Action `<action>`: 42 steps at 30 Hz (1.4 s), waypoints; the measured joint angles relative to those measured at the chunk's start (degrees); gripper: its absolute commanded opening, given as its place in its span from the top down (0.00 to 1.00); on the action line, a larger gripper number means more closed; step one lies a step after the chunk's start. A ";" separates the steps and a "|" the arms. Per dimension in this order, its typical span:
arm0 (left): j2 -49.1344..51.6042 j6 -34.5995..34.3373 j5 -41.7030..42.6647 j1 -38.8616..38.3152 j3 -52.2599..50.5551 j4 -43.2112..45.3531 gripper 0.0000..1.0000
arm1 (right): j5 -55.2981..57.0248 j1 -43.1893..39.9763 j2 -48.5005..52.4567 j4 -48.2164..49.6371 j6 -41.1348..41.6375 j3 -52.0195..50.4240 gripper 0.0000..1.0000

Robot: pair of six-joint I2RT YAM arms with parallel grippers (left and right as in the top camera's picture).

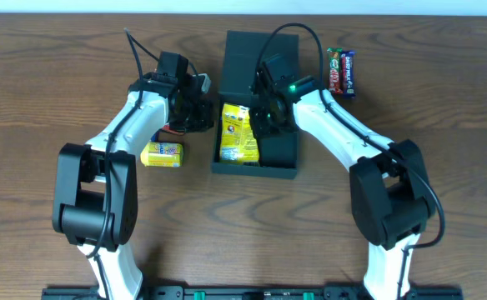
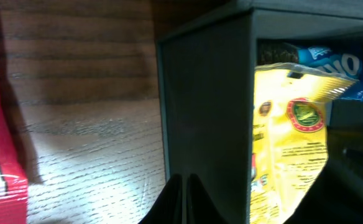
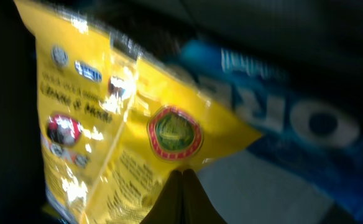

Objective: Pack container

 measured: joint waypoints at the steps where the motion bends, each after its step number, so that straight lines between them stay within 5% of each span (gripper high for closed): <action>1: 0.02 0.00 0.07 -0.20 0.00 0.09 0.94 | -0.20 0.35 0.15 1.68 0.22 0.00 0.99; 16: 0.02 0.00 0.07 -0.55 0.00 0.17 0.94 | -0.92 1.01 0.76 2.58 1.01 0.00 0.99; 23: -0.37 0.02 -2.51 0.57 2.73 -0.11 0.94 | -1.66 -5.38 -13.09 2.89 0.33 0.02 0.95; 24: -0.96 0.04 -5.38 0.94 3.87 -0.07 0.82 | -1.66 -6.80 -15.23 2.84 0.24 0.13 0.85; 26: -2.82 0.13 -13.00 1.46 5.68 0.90 0.27 | -1.57 -9.66 -18.62 2.47 -0.15 0.46 0.51; 27: -3.74 0.22 -16.96 1.70 6.16 2.21 0.16 | -1.53 -10.88 -19.74 2.08 -0.04 0.52 0.37; 28: -4.37 0.52 -19.89 1.81 6.58 3.26 0.11 | -1.49 -11.78 -20.35 1.57 -0.28 0.55 0.34; 31: -4.90 3.45 -25.38 2.60 7.48 5.09 0.02 | -1.57 -13.25 -20.68 -0.24 -0.55 0.55 0.27; 42: 5.88 9.55 -29.07 4.04 7.48 4.87 0.05 | -1.55 -13.68 -20.59 -1.90 -0.96 0.55 0.22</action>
